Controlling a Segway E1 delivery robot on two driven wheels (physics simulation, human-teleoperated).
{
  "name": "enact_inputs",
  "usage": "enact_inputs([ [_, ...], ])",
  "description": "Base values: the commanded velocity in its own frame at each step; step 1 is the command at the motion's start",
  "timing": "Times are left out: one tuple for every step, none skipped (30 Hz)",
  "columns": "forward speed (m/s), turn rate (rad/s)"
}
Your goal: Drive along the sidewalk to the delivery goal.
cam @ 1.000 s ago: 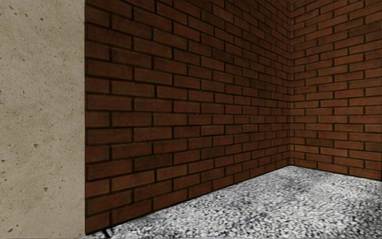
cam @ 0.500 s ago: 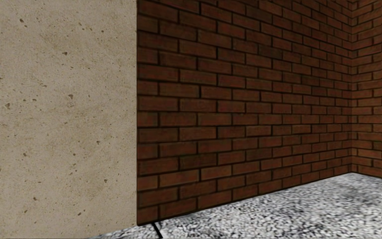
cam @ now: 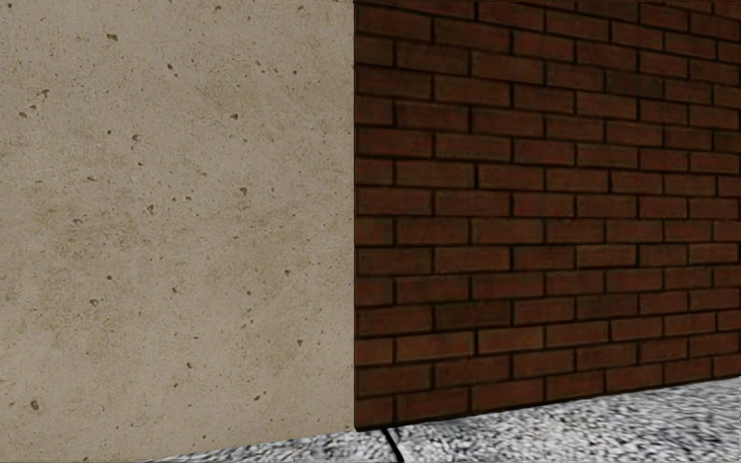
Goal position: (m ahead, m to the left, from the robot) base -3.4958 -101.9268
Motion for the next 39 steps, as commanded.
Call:
enact_inputs([
  [0.0,0.57],
  [0.0,0.57],
  [0.0,0.57],
  [0.0,0.57],
  [0.0,0.57],
  [0.0,0.57],
  [0.0,0.57],
  [0.0,0.57],
  [0.0,0.57],
  [0.0,0.57],
  [0.0,0.57],
  [0.0,0.57],
  [0.0,0.57],
  [0.0,0.57],
  [0.0,0.57],
  [0.0,0.57],
  [0.0,0.57],
  [0.0,0.57],
  [0.0,0.57],
  [0.0,0.57],
  [0.0,0.58],
  [0.0,0.58],
  [0.0,0.58],
  [0.0,0.58],
  [0.0,0.58],
  [0.0,0.58],
  [0.0,0.58],
  [0.0,0.59],
  [0.0,0.61],
  [0.0,0.62],
  [0.0,0.62],
  [0.0,0.62],
  [0.0,0.65],
  [0.0,0.66],
  [0.0,0.67],
  [0.0,0.68],
  [0.0,0.7],
  [0.0,0.7],
  [0.0,0.71],
])
